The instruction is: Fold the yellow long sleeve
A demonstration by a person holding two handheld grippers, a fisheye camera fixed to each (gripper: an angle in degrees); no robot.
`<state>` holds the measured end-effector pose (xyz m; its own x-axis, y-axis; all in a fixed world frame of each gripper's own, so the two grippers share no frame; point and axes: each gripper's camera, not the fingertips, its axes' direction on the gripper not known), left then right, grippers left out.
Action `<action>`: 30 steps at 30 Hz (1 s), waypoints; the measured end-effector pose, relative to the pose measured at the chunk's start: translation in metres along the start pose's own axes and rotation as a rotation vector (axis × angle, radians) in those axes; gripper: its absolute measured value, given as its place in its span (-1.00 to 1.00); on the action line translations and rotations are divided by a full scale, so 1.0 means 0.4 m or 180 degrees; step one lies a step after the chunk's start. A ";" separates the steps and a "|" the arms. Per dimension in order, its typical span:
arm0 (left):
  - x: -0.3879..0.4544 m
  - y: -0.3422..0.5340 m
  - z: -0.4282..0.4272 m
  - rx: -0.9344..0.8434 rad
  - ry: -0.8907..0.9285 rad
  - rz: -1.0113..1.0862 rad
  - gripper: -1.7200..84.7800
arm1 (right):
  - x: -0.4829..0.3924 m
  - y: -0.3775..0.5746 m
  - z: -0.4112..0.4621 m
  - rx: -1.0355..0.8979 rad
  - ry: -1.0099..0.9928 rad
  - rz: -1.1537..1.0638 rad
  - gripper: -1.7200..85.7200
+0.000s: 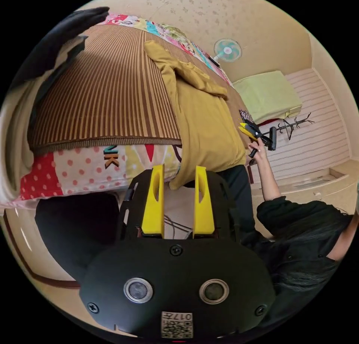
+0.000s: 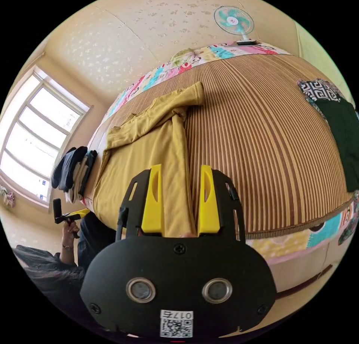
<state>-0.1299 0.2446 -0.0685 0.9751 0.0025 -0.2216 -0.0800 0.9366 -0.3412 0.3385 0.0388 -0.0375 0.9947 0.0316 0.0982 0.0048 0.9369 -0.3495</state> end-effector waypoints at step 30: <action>-0.160 0.120 -0.324 0.0559 0.3197 0.0505 -0.94 | -0.093 0.470 -0.534 0.1324 -0.2320 -0.0435 -0.90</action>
<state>-0.2228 0.2439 -0.1890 0.3272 -0.0879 -0.9408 -0.0826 0.9892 -0.1211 0.3243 0.1394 -0.3058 0.6723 -0.0086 0.7402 -0.0600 0.9960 0.0660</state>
